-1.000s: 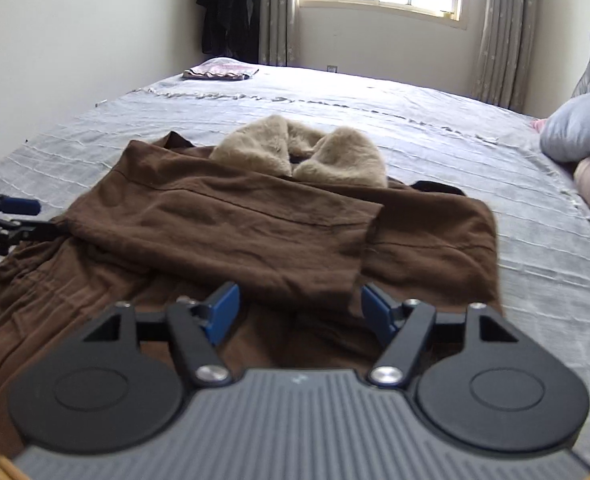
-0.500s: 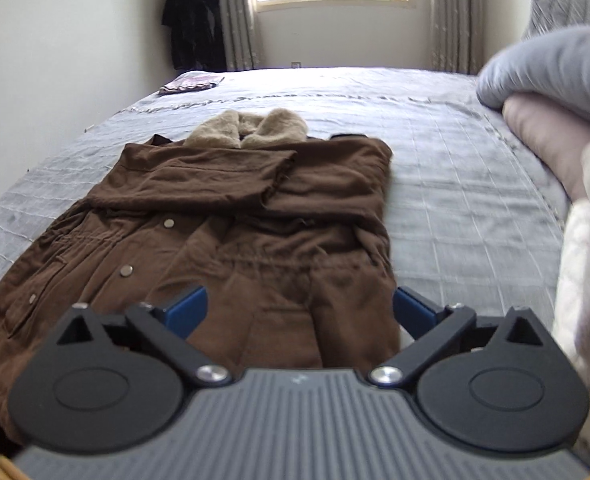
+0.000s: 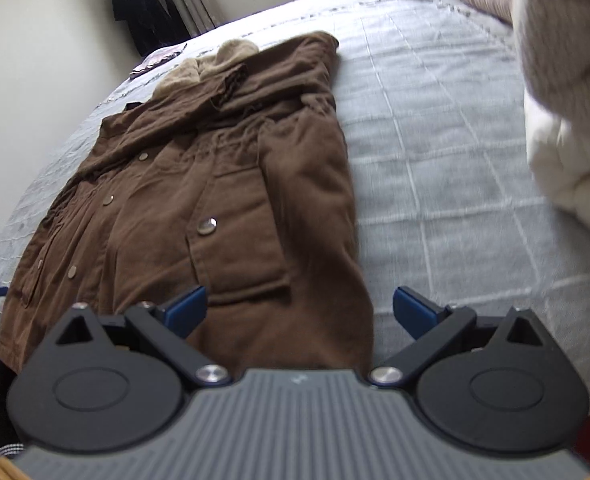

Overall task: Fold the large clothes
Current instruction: 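Move both grippers to the coat hem and grasp it, then lift the hem with both grippers and fold it toward the fur collar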

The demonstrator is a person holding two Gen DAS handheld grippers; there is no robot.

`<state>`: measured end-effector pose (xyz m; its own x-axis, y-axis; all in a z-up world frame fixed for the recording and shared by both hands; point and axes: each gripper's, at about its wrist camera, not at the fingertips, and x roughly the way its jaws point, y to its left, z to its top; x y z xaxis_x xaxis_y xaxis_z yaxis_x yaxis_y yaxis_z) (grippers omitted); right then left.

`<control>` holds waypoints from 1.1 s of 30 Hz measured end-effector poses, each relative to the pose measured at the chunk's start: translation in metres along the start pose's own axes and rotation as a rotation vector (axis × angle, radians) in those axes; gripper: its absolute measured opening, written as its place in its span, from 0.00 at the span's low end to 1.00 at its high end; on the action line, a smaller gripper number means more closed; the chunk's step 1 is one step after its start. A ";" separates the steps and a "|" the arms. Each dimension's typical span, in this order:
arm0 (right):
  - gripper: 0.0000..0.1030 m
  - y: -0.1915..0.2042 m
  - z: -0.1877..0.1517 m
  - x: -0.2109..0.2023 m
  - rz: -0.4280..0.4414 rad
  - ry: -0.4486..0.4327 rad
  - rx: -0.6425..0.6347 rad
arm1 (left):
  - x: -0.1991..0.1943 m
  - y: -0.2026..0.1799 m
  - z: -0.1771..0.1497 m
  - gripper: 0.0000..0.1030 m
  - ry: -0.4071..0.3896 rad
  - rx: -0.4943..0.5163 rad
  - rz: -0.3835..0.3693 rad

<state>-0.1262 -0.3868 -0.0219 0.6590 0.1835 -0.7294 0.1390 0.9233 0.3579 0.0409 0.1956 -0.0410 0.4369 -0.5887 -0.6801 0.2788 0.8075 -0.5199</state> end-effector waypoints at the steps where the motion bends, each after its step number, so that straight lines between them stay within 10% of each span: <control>1: 0.97 -0.003 -0.004 0.001 0.010 0.008 0.015 | 0.002 0.003 -0.003 0.98 0.013 -0.016 -0.027; 14: 0.89 -0.010 -0.025 0.002 0.197 0.059 0.157 | -0.001 0.005 -0.041 0.95 0.063 -0.138 -0.265; 16: 0.85 -0.015 -0.028 0.002 0.260 0.055 0.210 | -0.001 0.001 -0.044 0.85 0.064 -0.150 -0.288; 21: 0.38 -0.025 -0.031 0.003 0.328 0.058 0.327 | 0.000 -0.009 -0.047 0.47 0.068 -0.129 -0.247; 33: 0.15 0.012 -0.016 -0.030 0.346 -0.186 0.261 | -0.045 -0.021 -0.025 0.10 -0.195 -0.221 -0.333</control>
<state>-0.1558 -0.3762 -0.0050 0.8174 0.3800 -0.4329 0.0531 0.6987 0.7135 -0.0064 0.2040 -0.0120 0.5130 -0.7804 -0.3575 0.2517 0.5349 -0.8066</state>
